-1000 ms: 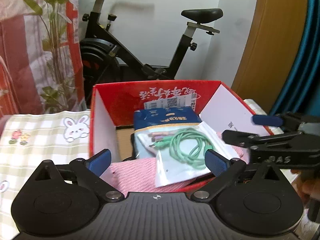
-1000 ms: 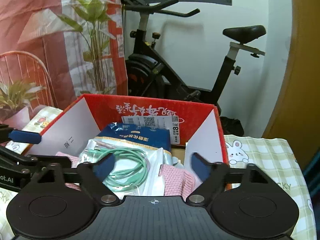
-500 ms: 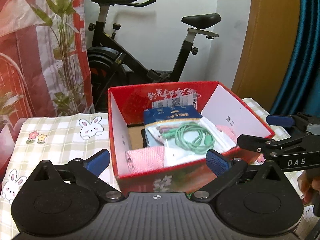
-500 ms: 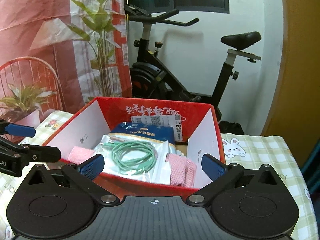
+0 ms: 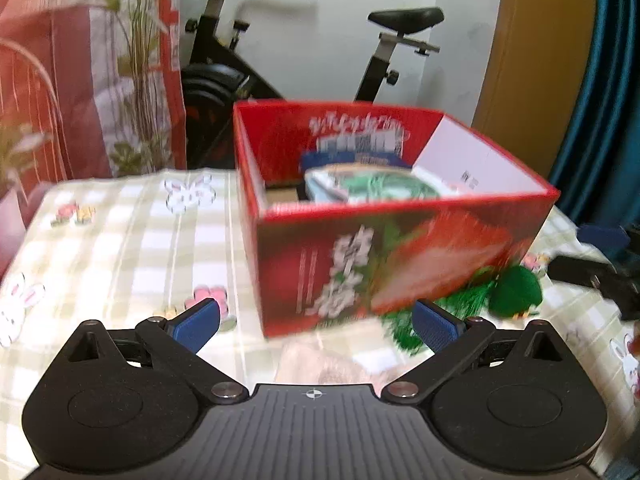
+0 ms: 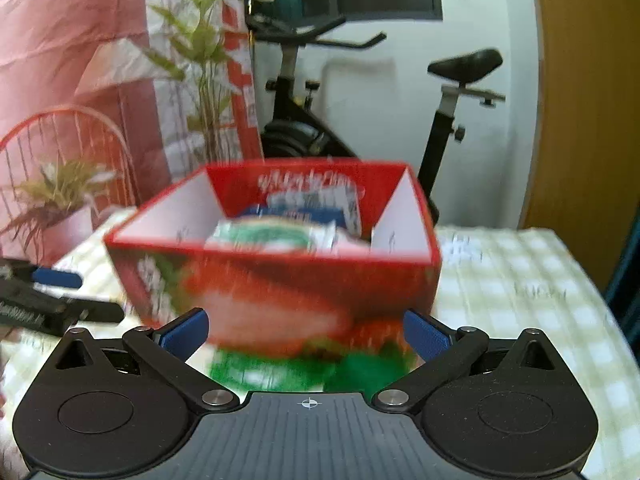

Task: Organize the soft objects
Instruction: 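Move both grippers back down to the cream knit cloth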

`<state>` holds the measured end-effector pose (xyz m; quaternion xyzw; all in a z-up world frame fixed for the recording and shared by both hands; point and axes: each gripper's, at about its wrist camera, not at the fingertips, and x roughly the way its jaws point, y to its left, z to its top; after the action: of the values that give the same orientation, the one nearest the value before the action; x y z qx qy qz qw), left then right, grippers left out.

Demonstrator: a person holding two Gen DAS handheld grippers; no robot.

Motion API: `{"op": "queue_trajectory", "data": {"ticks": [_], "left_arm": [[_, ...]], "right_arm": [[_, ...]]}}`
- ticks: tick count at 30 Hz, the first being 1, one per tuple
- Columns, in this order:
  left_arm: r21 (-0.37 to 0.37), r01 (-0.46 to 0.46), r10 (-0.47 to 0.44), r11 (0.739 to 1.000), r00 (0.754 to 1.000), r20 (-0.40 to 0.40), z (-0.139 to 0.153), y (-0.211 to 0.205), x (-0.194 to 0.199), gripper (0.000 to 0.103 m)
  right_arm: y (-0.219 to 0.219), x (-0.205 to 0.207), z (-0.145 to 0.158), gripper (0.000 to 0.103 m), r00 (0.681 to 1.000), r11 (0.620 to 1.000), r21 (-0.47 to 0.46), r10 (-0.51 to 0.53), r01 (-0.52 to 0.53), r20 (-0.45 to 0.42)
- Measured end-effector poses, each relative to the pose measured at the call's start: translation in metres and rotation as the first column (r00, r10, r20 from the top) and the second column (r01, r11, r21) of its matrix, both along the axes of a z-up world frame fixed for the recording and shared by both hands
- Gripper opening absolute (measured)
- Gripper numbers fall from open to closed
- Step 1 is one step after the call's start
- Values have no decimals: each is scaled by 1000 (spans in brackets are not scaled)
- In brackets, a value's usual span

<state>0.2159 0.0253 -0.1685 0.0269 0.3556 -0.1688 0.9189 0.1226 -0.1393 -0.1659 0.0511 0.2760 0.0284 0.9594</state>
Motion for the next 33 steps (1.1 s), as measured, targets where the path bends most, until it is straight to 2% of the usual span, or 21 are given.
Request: {"op": "queue_trajectory", "data": {"ticks": [9, 16, 20, 26, 33], "left_arm": [[12, -24, 24, 1000, 998, -63, -44, 2, 5, 103], [3, -41, 41, 999, 995, -93, -60, 6, 8, 103], [-9, -51, 50, 999, 994, -98, -66, 7, 6, 103], [9, -45, 46, 999, 997, -67, -70, 4, 1, 103], [11, -60, 60, 998, 995, -74, -71, 1, 3, 103]], "right_arm": [[20, -22, -55, 103, 988, 1000, -4, 28, -29, -154], [12, -20, -74, 103, 975, 1000, 7, -6, 8, -220], [9, -19, -81, 103, 973, 1000, 27, -4, 11, -233], [13, -19, -85, 103, 976, 1000, 1, -15, 16, -216], [11, -25, -88, 103, 983, 1000, 9, -13, 15, -182]]}}
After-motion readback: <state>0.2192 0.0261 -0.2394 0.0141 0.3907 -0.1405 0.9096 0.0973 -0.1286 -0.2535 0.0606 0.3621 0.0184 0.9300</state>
